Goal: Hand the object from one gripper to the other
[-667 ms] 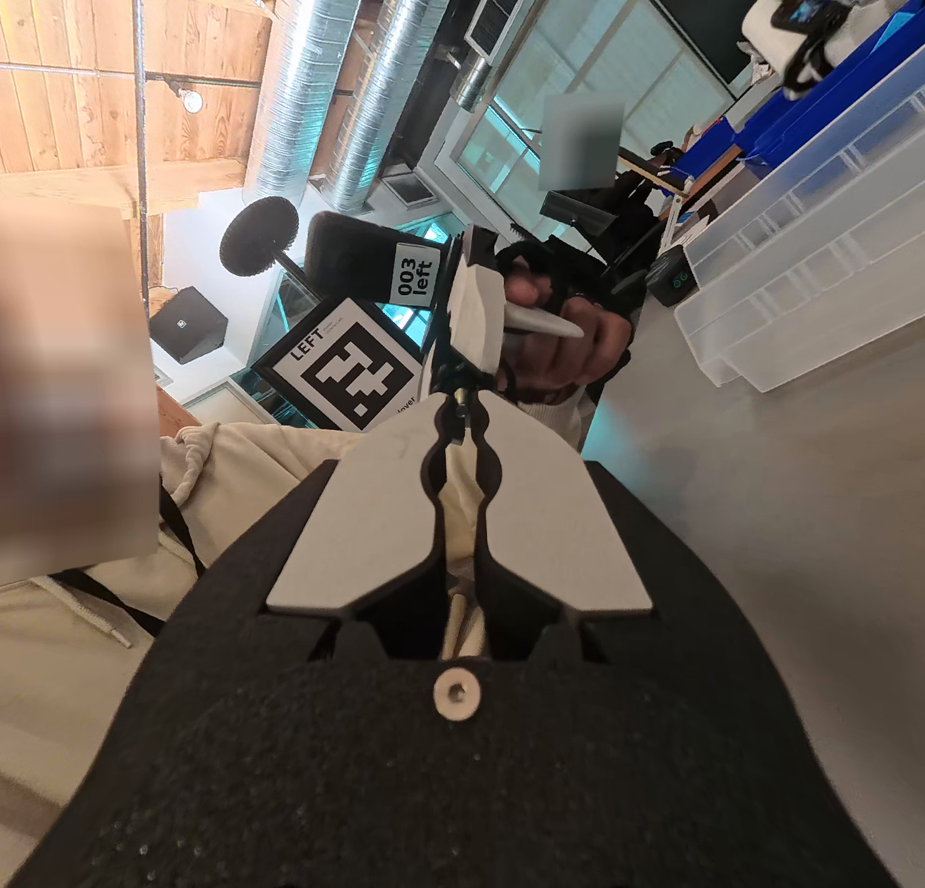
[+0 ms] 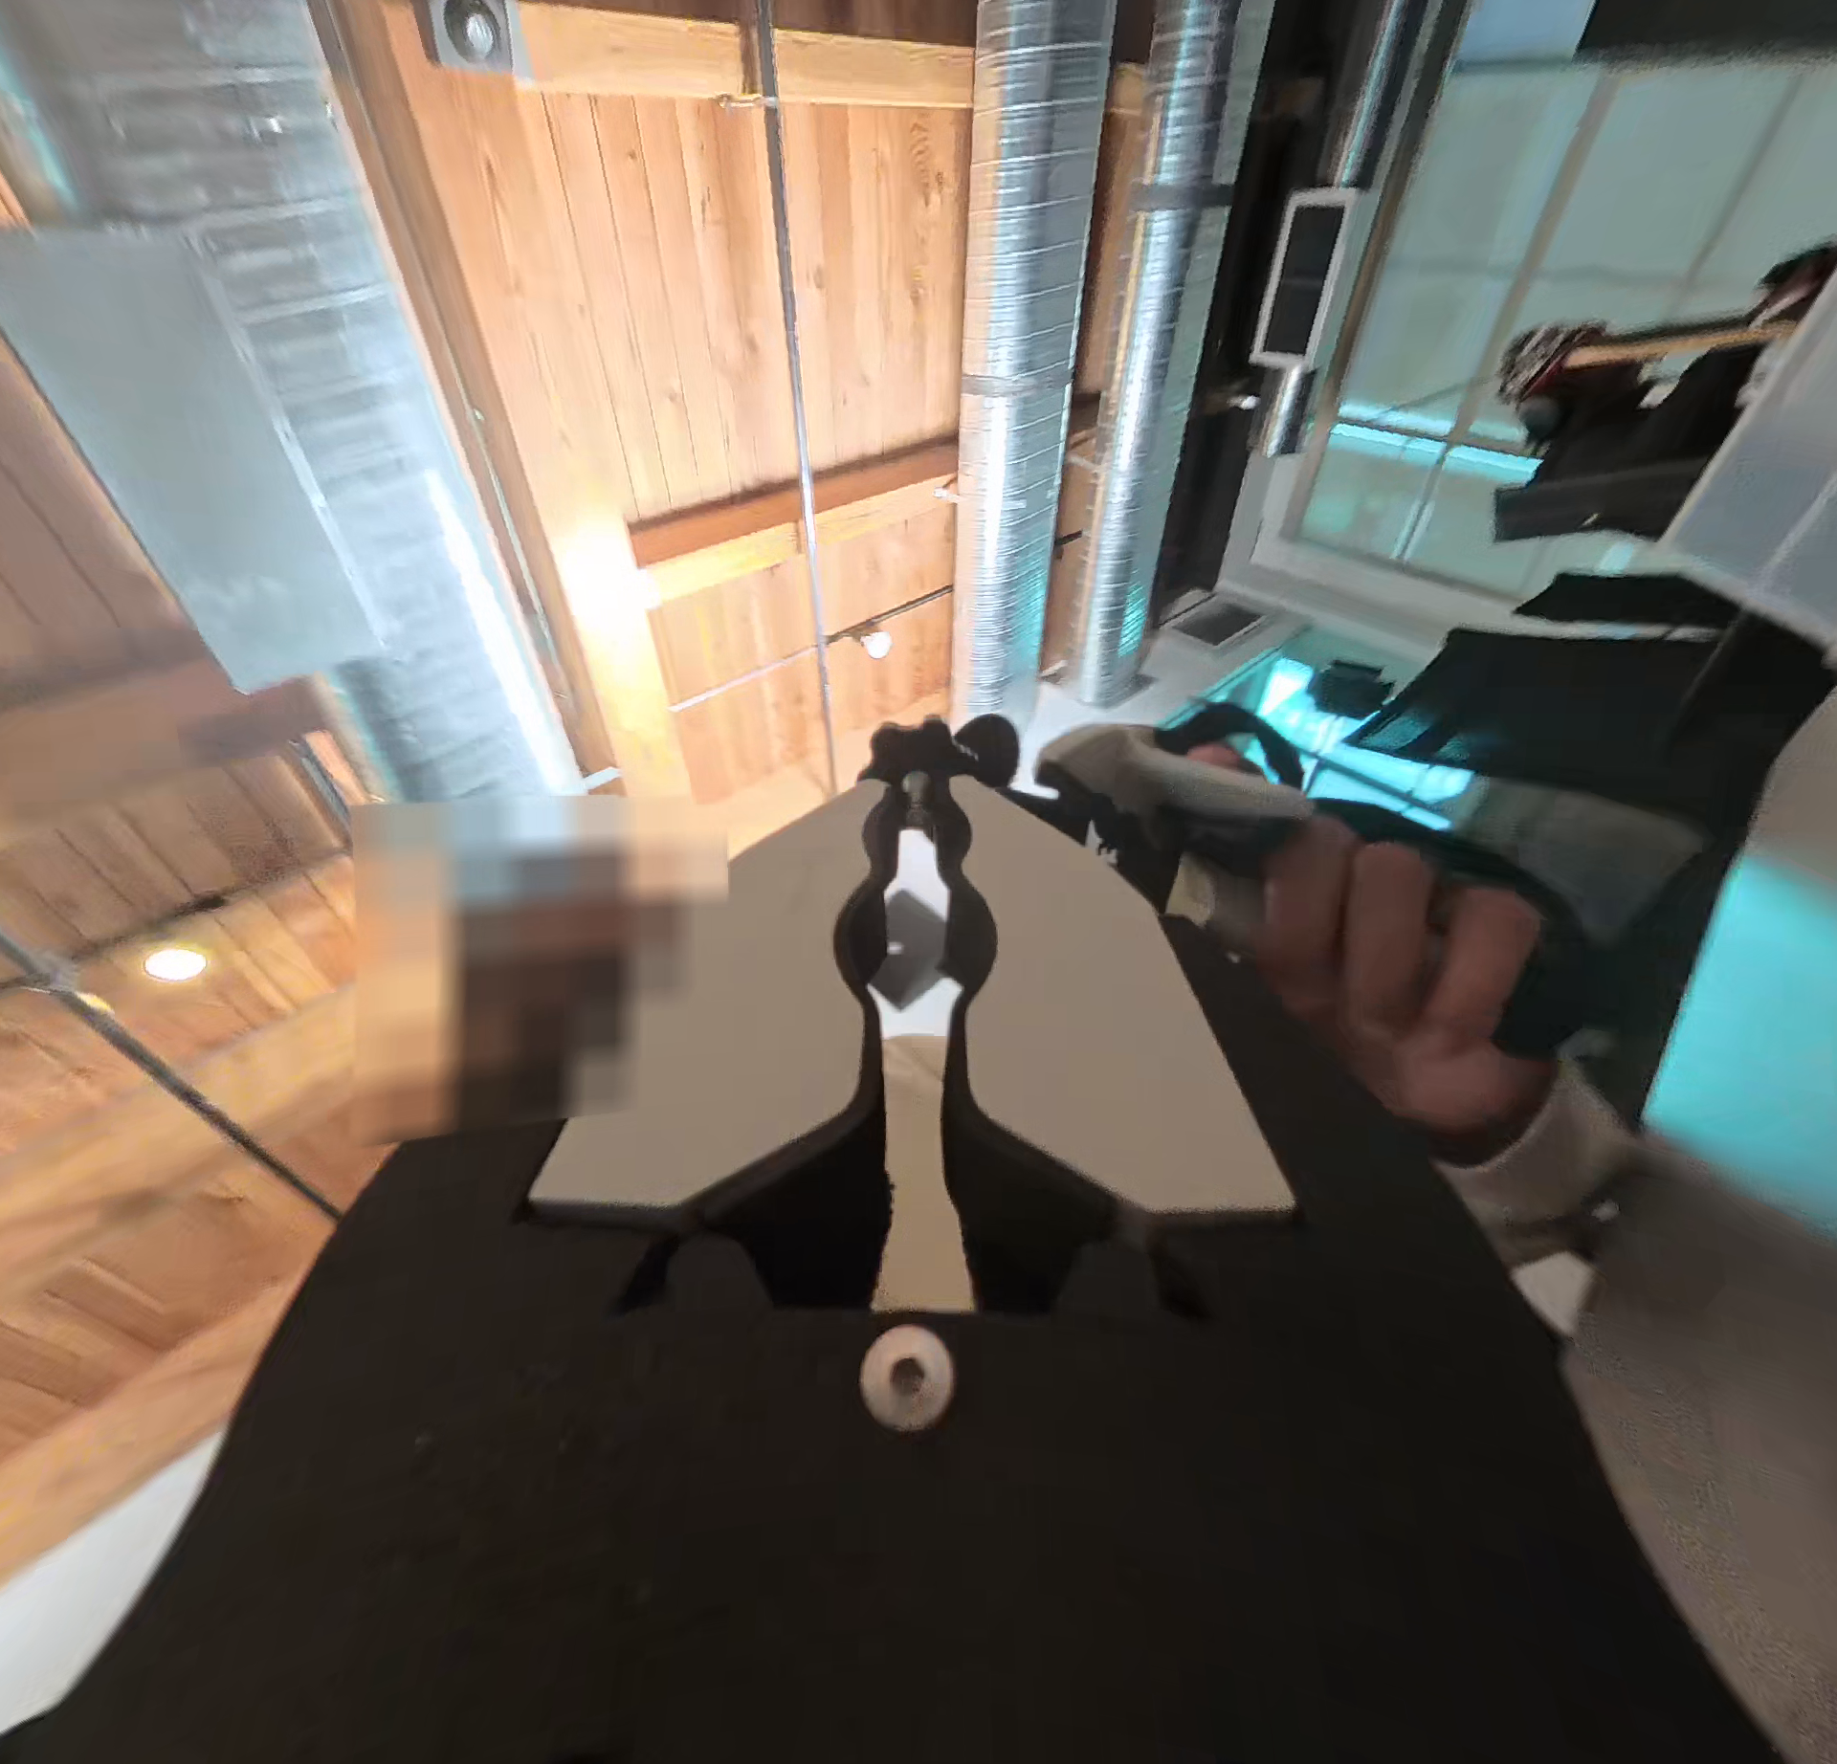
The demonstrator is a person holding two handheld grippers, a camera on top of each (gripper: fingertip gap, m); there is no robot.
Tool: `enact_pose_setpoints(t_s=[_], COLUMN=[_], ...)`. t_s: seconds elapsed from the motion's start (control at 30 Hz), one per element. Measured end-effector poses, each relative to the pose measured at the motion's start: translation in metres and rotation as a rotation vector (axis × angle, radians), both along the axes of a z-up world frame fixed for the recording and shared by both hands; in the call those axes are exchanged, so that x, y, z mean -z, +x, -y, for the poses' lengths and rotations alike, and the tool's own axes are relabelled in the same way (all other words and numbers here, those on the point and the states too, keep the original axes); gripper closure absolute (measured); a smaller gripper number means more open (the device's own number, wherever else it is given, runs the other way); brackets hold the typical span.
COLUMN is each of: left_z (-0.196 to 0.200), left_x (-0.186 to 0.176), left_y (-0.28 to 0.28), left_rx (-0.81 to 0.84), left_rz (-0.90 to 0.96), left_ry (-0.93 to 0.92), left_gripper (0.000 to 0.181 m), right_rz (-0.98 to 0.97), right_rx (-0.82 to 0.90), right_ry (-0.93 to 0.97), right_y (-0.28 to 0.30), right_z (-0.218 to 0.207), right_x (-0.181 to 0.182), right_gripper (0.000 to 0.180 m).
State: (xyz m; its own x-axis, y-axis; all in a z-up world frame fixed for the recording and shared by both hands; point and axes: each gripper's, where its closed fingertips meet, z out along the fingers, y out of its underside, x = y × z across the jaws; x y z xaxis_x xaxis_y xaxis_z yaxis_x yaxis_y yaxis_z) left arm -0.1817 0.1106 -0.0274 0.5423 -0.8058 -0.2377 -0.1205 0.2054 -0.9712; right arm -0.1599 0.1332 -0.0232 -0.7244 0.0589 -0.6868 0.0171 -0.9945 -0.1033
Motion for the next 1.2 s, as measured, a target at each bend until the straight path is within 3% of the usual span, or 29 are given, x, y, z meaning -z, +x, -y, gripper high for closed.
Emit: enact_pose_setpoints(t_s=[0.1, 0.23, 0.33, 0.47, 0.63, 0.8, 0.93, 1.07, 1.2], left_z=[-0.001, 0.003, 0.005, 0.011, 0.01, 0.003, -0.009, -0.017, -0.015], left_x=[-0.012, -0.008, -0.008, -0.008, -0.007, 0.004, 0.029, 0.047, 0.053], left_y=[-0.006, -0.003, -0.001, 0.002, 0.003, 0.001, -0.001, -0.002, 0.002], left_rx=[-0.037, 0.038, 0.07, 0.092, 0.098, 0.065, -0.027, -0.093, -0.101], left_rz=[0.063, 0.071, 0.092, 0.085, 0.076, 0.017, -0.175, -0.328, -0.383], left_ry=[0.017, -0.038, -0.063, -0.039, -0.047, -0.046, 0.016, 0.076, 0.102], left_gripper=[0.144, 0.138, 0.146, 0.156, 0.157, 0.157, 0.157, 0.157, 0.157], right_rz=[-0.007, -0.041, -0.046, -0.058, -0.013, 0.269, 0.54, 0.84, 0.964], right_rx=[-0.109, -0.198, -0.236, -0.239, -0.179, 0.038, 0.249, 0.277, 0.223], right_ry=[-0.051, -0.048, -0.038, -0.039, 0.03, 0.289, 0.464, 0.541, 0.585], right_y=[-0.014, -0.025, -0.031, -0.032, -0.032, -0.028, -0.017, -0.016, -0.025], right_z=[0.014, 0.032, 0.042, 0.042, 0.041, 0.024, 0.0, -0.004, 0.006], right_x=[0.002, -0.003, -0.003, -0.004, -0.001, 0.018, 0.028, 0.055, 0.071], right_gripper=[0.174, 0.174, 0.174, 0.174, 0.173, 0.148, 0.132, 0.123, 0.117])
